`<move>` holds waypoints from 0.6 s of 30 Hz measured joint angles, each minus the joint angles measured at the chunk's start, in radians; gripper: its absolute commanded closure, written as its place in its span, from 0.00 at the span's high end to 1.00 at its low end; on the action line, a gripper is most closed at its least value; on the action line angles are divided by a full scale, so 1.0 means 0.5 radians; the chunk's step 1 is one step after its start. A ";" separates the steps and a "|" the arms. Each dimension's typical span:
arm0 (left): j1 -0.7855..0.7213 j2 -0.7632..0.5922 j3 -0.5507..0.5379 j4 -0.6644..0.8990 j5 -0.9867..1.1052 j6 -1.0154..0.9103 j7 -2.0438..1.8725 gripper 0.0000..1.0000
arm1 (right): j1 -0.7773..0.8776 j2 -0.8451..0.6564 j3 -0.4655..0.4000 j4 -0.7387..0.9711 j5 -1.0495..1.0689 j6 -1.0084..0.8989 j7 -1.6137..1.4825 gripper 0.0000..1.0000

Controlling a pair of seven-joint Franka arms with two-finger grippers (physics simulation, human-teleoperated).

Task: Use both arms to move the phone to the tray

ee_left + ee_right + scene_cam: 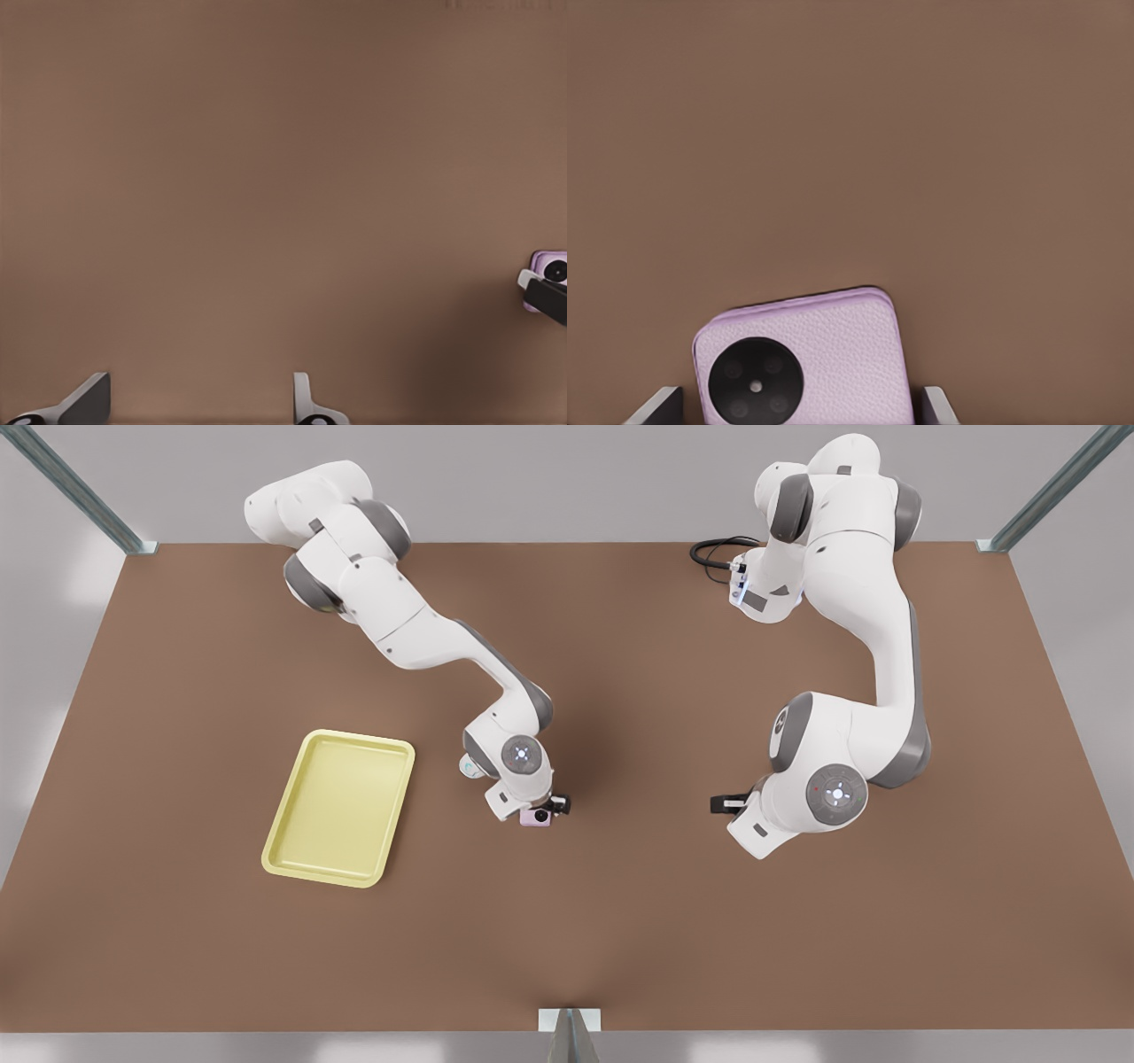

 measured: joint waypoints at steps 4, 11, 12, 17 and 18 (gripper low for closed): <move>0.000 -0.001 0.000 -0.012 0.000 0.017 -0.002 1.00 | -0.012 0.007 0.008 0.006 0.003 -0.004 -0.008 0.86; 0.003 0.000 0.000 -0.013 0.000 0.030 -0.005 1.00 | -0.020 -0.009 0.015 0.006 0.006 -0.020 -0.025 0.80; 0.003 0.001 0.000 -0.013 0.000 0.031 -0.005 1.00 | -0.020 -0.009 0.015 0.006 0.006 -0.021 -0.028 0.80; 0.003 0.002 0.000 -0.013 0.000 0.035 -0.006 1.00 | -0.025 -0.022 0.015 0.004 0.013 -0.027 -0.042 0.80; 0.003 0.002 0.000 -0.013 0.000 0.035 -0.006 1.00 | -0.025 -0.027 0.015 0.003 0.014 -0.028 -0.044 0.80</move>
